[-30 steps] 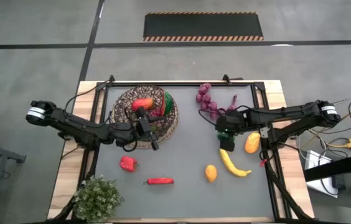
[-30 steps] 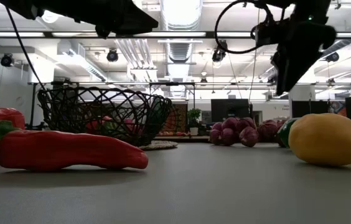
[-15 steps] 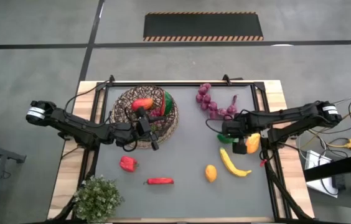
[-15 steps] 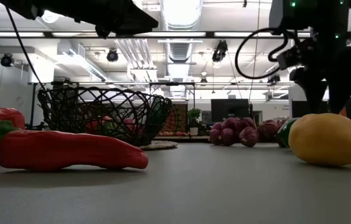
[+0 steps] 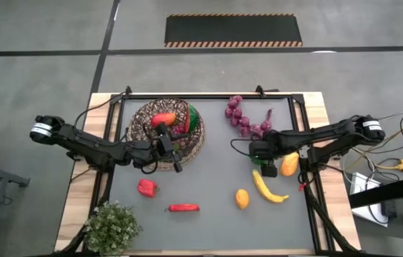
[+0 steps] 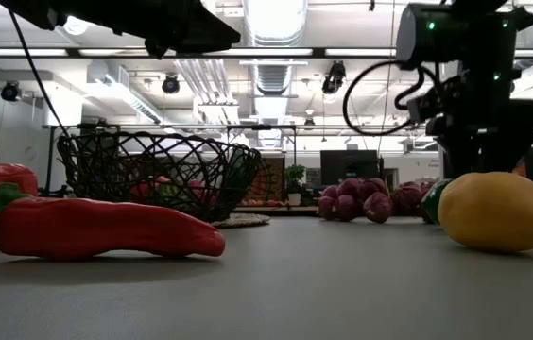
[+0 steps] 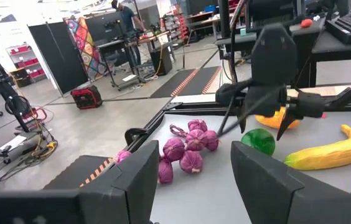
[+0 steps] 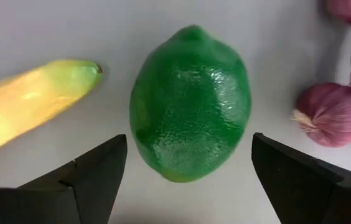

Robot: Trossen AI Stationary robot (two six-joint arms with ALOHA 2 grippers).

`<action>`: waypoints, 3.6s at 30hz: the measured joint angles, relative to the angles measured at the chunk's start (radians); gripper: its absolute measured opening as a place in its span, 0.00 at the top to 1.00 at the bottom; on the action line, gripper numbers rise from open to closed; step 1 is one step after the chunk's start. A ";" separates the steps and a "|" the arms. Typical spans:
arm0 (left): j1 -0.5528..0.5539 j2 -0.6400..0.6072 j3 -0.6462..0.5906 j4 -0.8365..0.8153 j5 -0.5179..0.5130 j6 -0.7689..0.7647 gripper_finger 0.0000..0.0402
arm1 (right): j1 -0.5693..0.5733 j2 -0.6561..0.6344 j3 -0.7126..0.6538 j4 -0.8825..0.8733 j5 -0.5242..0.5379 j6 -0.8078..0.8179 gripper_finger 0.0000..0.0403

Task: Build produce basket
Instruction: Put the lime into the wire basket

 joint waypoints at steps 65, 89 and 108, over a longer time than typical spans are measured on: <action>0.014 0.279 0.016 0.396 0.179 -0.052 0.23 | 0.000 0.276 -0.058 1.644 -0.053 -0.252 0.43; 0.018 0.310 0.024 0.405 0.110 -0.082 0.70 | 0.000 0.276 -0.060 1.635 -0.053 -0.244 0.37; 0.023 0.306 0.018 0.368 0.185 -0.001 0.36 | 0.000 0.278 -0.060 1.638 -0.053 -0.191 0.45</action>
